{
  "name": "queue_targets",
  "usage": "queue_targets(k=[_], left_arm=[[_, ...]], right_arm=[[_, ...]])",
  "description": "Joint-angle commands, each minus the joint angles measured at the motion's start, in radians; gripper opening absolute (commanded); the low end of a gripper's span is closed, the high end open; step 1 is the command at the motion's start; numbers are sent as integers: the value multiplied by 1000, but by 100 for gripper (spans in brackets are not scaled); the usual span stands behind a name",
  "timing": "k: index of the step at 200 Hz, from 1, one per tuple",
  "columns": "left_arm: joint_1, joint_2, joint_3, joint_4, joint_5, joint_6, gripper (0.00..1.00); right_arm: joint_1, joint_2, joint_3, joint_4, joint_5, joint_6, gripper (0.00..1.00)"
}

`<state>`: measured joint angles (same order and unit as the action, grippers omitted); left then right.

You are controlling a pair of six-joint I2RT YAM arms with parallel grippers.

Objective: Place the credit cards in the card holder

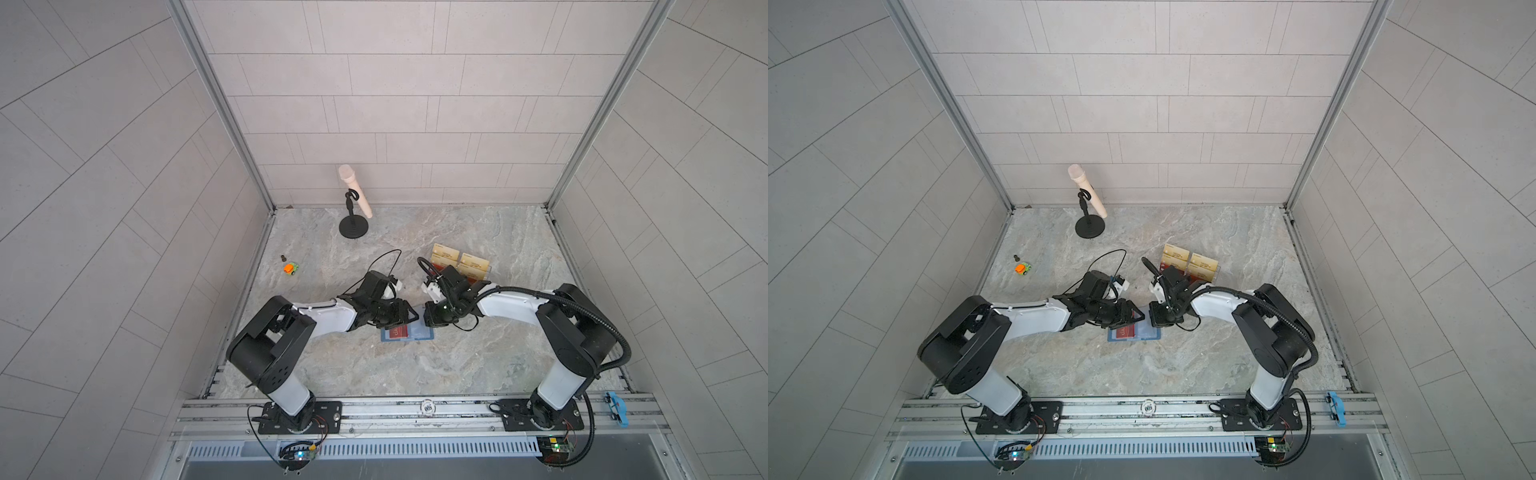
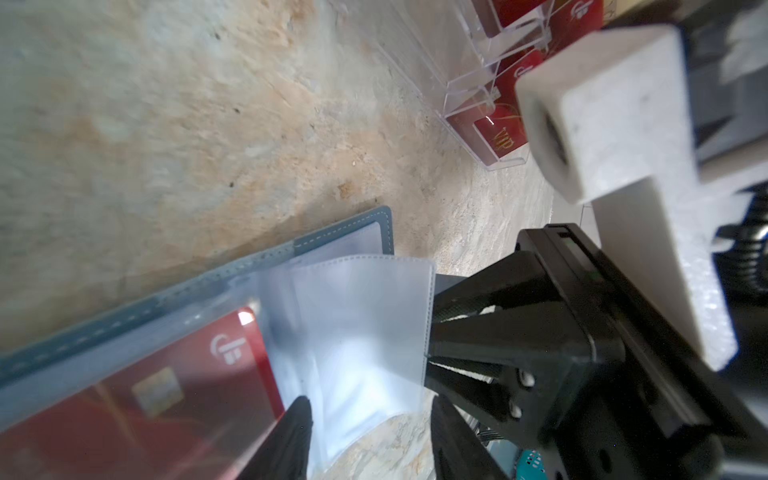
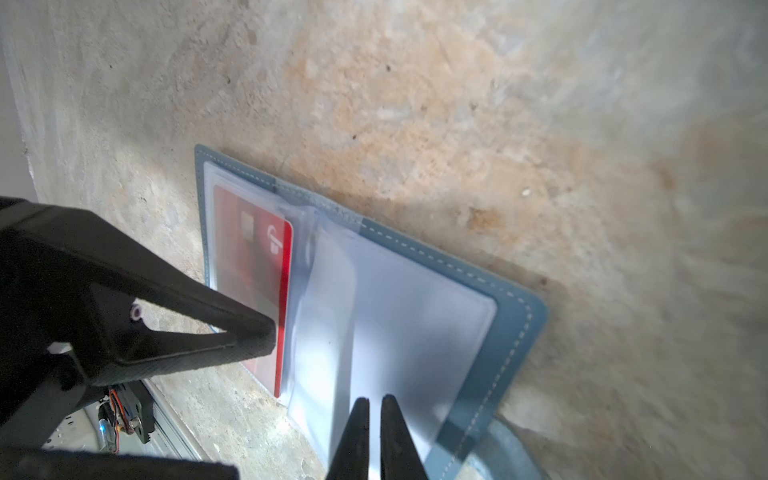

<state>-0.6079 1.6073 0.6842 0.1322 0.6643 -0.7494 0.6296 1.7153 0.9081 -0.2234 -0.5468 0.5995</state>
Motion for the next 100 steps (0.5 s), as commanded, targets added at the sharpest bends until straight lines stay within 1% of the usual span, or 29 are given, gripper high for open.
queue_targets(k=[1,15,39,77,100], left_arm=[[9,-54,29,-151,-72,75,50],[20,-99,17,-201,-126,91,49],[51,-169,-2,-260,-189,94,42],[68,-214,-8,-302,-244,103,37],[71,-219,-26,-294,-250,98,36]], right_arm=[[8,12,6,28,-27,21,11],[10,7,3,34,-31,26,12],[17,5,11,36,-38,28,12],[21,25,28,74,-74,53,11],[28,30,51,59,-77,48,11]])
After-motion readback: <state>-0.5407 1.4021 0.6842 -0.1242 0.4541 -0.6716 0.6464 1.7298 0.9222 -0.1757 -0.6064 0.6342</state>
